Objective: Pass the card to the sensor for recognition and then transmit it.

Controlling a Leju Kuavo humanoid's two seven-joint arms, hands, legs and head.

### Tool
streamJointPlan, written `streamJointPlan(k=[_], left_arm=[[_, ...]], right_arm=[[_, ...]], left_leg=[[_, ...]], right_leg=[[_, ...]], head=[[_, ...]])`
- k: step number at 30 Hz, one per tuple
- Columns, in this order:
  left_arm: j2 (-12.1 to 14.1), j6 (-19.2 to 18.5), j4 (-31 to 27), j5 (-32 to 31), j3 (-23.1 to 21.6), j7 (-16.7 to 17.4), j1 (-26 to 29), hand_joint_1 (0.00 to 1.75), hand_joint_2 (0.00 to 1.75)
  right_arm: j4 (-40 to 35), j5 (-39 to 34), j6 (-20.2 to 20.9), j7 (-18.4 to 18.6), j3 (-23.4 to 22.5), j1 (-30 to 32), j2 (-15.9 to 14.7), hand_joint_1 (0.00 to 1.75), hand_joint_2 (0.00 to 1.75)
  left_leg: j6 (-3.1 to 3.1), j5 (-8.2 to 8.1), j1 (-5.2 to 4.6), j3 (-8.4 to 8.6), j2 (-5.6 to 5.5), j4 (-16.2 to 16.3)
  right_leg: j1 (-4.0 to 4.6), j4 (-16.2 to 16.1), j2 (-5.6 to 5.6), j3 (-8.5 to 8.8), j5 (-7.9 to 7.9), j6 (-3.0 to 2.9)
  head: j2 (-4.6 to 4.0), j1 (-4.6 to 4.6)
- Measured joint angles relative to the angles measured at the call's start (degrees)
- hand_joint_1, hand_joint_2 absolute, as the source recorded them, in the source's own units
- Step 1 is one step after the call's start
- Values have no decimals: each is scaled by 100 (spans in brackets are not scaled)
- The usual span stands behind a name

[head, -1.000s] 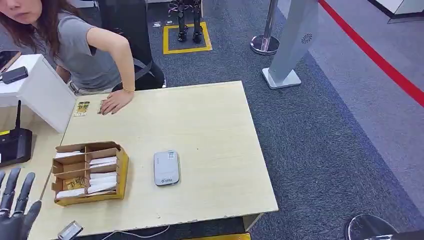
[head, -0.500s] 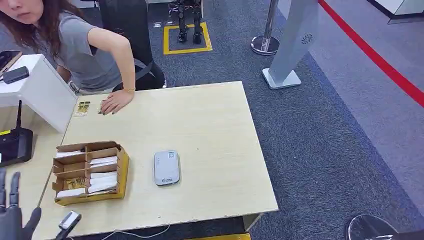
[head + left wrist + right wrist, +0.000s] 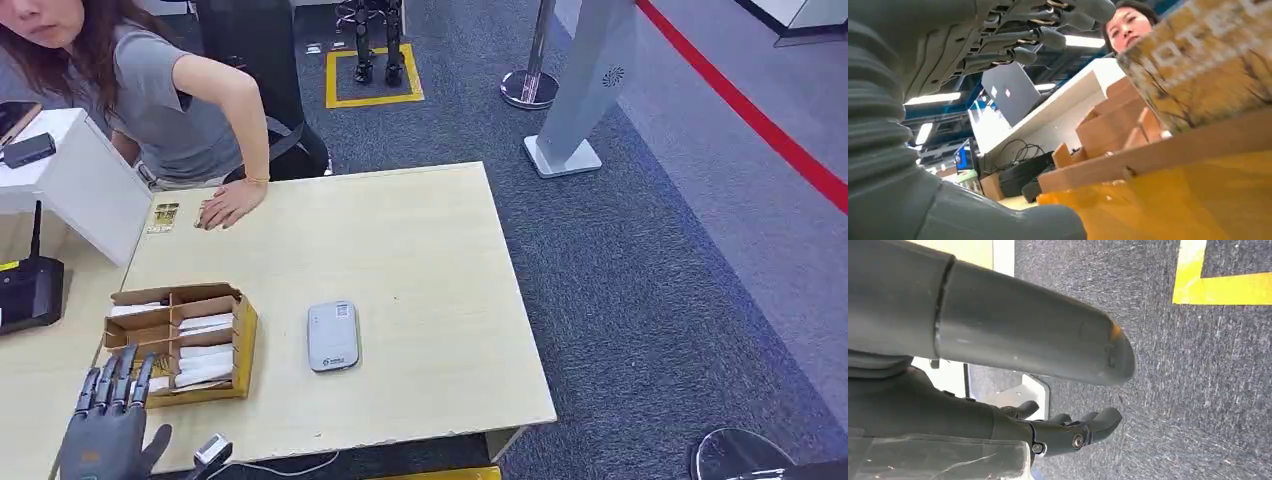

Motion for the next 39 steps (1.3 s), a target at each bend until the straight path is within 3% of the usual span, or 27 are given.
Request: streamJointPlan(k=[25, 39], left_arm=[[63, 330, 92, -520, -361, 138, -266, 0, 175], [85, 330, 59, -533, -599, 133, -427, 0, 175]], right_arm=[[-4, 94, -7, -74, 2, -9, -2, 0, 0], [-4, 114, -9, -83, 7, -12, -13, 0, 0]], left_leg=[[0, 1, -1, 0, 0, 0], [1, 1, -1, 0, 0, 0]], right_leg=[[0, 0, 0, 1, 0, 0], [0, 0, 0, 1, 0, 0]], head=[[-2, -2], [0, 0]])
